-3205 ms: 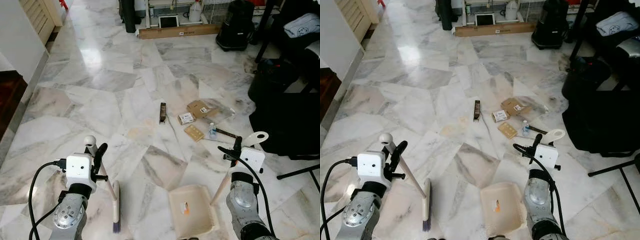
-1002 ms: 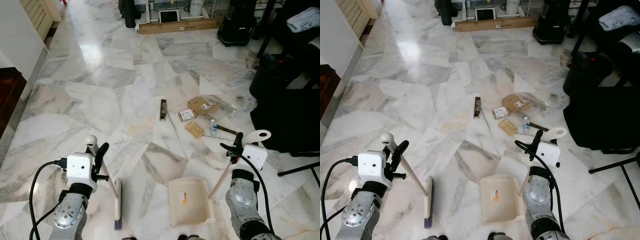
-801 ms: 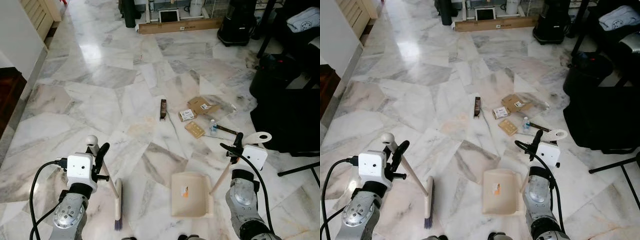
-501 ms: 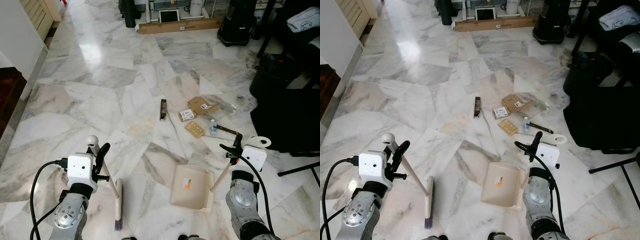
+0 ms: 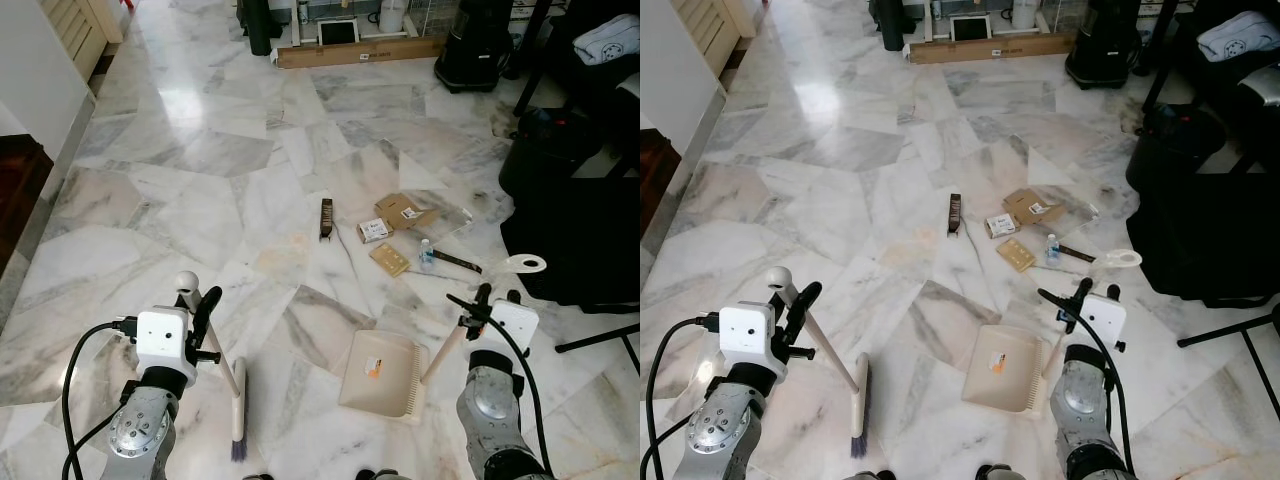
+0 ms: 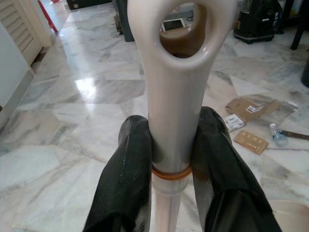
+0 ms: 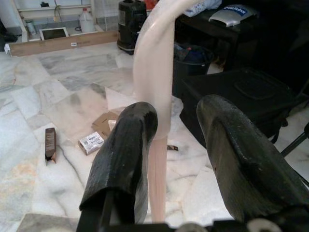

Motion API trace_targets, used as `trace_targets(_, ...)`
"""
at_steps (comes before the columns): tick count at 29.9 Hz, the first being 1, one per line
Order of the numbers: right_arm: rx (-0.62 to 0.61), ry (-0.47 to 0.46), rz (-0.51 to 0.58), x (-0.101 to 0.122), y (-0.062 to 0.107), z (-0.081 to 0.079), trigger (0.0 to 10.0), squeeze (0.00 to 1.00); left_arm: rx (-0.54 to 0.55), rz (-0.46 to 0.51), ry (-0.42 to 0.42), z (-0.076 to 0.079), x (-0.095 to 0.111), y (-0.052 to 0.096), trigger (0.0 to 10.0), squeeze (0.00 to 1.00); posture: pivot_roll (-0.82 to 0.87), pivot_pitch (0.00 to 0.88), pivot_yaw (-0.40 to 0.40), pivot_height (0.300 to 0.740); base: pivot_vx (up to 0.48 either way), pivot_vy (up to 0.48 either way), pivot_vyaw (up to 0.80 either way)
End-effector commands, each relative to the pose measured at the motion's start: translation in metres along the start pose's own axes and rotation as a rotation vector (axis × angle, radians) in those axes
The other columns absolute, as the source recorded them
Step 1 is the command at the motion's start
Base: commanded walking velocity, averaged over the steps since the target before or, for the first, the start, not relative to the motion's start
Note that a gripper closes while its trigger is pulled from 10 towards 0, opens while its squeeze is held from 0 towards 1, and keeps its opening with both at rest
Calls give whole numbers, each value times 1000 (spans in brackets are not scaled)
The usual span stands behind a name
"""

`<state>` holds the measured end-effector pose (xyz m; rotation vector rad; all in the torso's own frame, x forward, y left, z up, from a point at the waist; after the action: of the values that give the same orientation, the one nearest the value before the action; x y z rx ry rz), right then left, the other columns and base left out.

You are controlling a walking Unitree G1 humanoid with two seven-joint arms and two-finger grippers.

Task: Sweep floor

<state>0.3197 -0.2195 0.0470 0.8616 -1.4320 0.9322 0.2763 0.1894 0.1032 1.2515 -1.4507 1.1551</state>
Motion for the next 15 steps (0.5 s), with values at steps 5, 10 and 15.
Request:
trace_targets(5, -16, 0, -17, -4, 3, 7, 10000, 0, -6, 13, 4, 1, 2, 1, 10000, 0, 58, 161, 36, 740, 0, 0, 0)
trace_targets(10, -24, -5, 5, -1, 3, 10, 10000, 0, -3, 11, 11, 2, 1, 1, 10000, 0, 51, 151, 28, 740, 0, 0, 0)
trace_targets(15, -37, -10, 42, 4, 5, 13, 10000, 0, 5, 7, 16, 1, -2, 0, 10000, 0, 33, 141, 16, 740, 0, 0, 0)
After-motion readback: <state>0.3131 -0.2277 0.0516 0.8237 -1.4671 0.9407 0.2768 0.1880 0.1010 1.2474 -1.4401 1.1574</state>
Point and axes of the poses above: a point about 5 cm out from each wrist's last joint towards the gripper, its own y axis pointing back from the gripper into the wrist, its own x axis along the axis of the wrist's last joint, z = x × y, the point moved 3 cm from there along -y, pointing out of the wrist towards the gripper, and after that the axes turned 4 degrees about -y, right-handed, at the moved point
